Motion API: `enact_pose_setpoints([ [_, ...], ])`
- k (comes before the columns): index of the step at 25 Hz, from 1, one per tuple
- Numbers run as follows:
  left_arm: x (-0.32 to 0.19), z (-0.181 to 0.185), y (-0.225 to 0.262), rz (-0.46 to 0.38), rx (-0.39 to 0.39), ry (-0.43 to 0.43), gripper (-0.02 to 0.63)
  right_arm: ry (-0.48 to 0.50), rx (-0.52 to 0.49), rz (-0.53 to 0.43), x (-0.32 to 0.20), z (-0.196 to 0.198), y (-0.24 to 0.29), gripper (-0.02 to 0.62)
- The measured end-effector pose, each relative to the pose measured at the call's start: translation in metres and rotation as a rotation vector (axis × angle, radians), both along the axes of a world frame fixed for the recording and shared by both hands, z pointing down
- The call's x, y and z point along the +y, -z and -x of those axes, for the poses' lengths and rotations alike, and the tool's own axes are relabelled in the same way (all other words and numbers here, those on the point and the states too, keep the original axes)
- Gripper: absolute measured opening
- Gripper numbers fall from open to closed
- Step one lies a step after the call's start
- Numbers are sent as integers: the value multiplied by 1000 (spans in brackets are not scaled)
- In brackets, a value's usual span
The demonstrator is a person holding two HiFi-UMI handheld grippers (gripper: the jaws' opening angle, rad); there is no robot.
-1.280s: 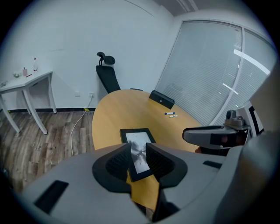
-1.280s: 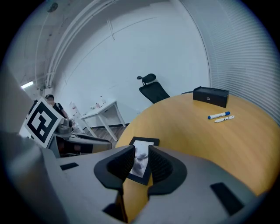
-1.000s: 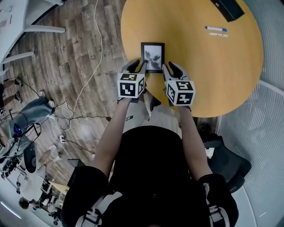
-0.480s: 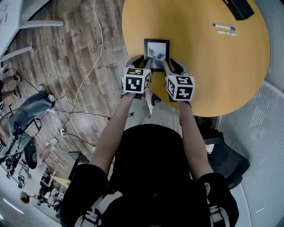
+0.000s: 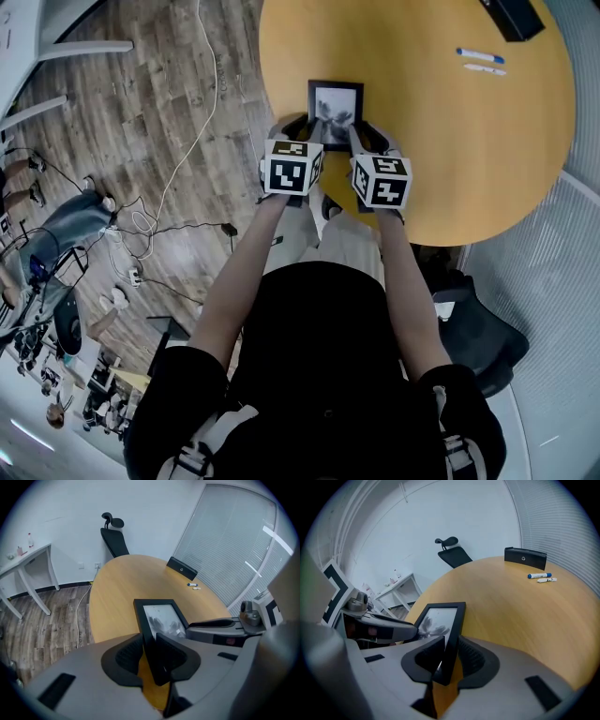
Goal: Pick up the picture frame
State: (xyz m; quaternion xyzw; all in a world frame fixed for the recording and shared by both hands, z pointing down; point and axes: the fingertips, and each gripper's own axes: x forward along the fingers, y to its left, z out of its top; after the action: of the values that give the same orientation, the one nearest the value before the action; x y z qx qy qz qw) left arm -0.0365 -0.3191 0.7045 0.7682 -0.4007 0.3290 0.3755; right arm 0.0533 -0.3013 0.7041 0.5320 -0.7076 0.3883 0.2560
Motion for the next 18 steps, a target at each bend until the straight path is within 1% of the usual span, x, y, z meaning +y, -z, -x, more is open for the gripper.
enact_pose_setpoints([
  [11, -1, 0, 4, 1, -13, -6, 97, -13, 19, -9, -1, -1, 3, 97],
  [14, -1, 1, 13, -19, -5, 6, 95, -17, 18, -25, -1, 0, 9, 95],
  [18, 6, -5, 35, -57, 14, 26, 92, -20, 17, -66, 6, -8, 31, 95],
])
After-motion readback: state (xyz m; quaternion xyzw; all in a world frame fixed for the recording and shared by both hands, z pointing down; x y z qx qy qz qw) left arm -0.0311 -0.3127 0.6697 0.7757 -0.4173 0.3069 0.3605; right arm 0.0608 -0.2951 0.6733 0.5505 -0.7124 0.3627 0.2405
